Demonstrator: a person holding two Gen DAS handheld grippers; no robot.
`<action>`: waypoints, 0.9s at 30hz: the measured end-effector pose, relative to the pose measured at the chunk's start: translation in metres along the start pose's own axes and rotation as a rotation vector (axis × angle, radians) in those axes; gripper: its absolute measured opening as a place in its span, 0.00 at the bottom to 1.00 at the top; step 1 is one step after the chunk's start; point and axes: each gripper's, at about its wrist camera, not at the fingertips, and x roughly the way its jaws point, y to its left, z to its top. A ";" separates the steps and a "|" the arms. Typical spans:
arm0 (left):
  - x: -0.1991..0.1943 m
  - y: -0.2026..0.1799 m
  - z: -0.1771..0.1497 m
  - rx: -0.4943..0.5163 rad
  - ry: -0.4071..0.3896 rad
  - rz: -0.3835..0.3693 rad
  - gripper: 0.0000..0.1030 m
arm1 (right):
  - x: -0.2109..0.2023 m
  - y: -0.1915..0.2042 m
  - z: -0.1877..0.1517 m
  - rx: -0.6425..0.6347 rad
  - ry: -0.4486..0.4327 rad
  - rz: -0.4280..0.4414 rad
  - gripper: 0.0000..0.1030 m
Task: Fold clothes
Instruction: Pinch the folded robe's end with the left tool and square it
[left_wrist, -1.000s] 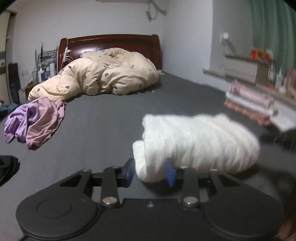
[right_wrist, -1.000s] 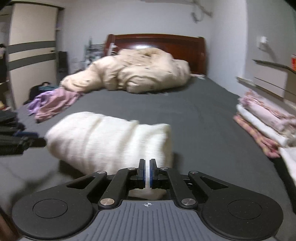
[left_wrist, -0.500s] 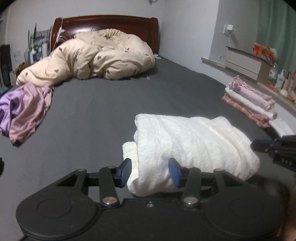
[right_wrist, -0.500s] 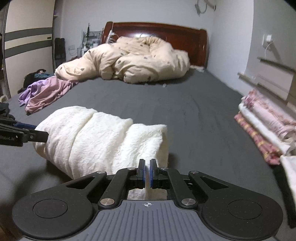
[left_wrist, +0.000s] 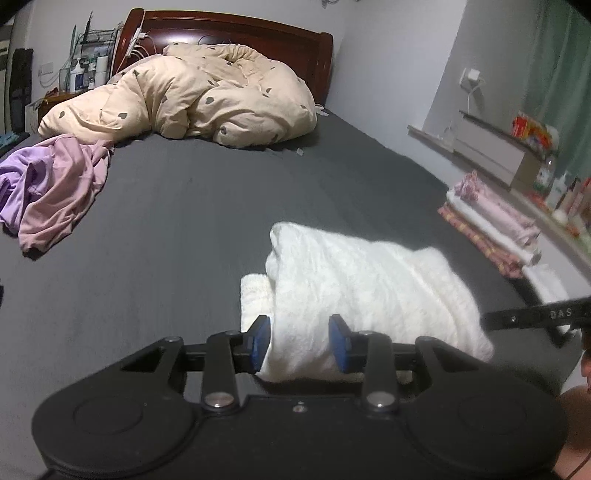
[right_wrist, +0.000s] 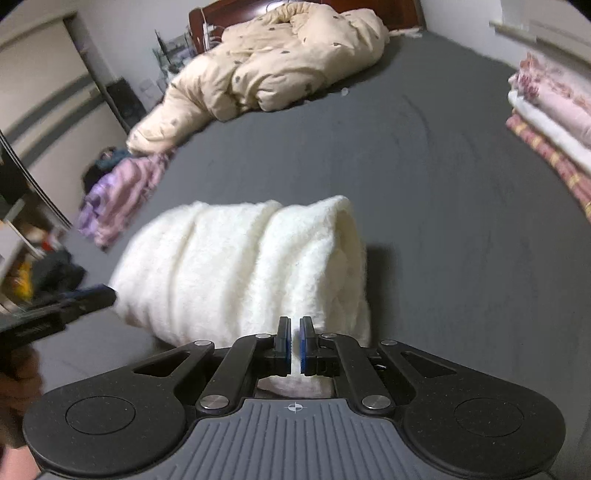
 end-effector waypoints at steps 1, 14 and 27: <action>0.002 0.001 0.003 -0.005 0.005 -0.001 0.35 | -0.001 -0.002 0.003 0.021 -0.002 0.027 0.03; 0.035 -0.007 0.001 -0.038 0.093 0.044 0.37 | 0.043 -0.006 0.012 0.068 0.133 0.100 0.03; 0.040 -0.010 -0.013 0.054 0.114 0.080 0.44 | 0.045 -0.036 0.003 0.169 0.103 0.027 0.02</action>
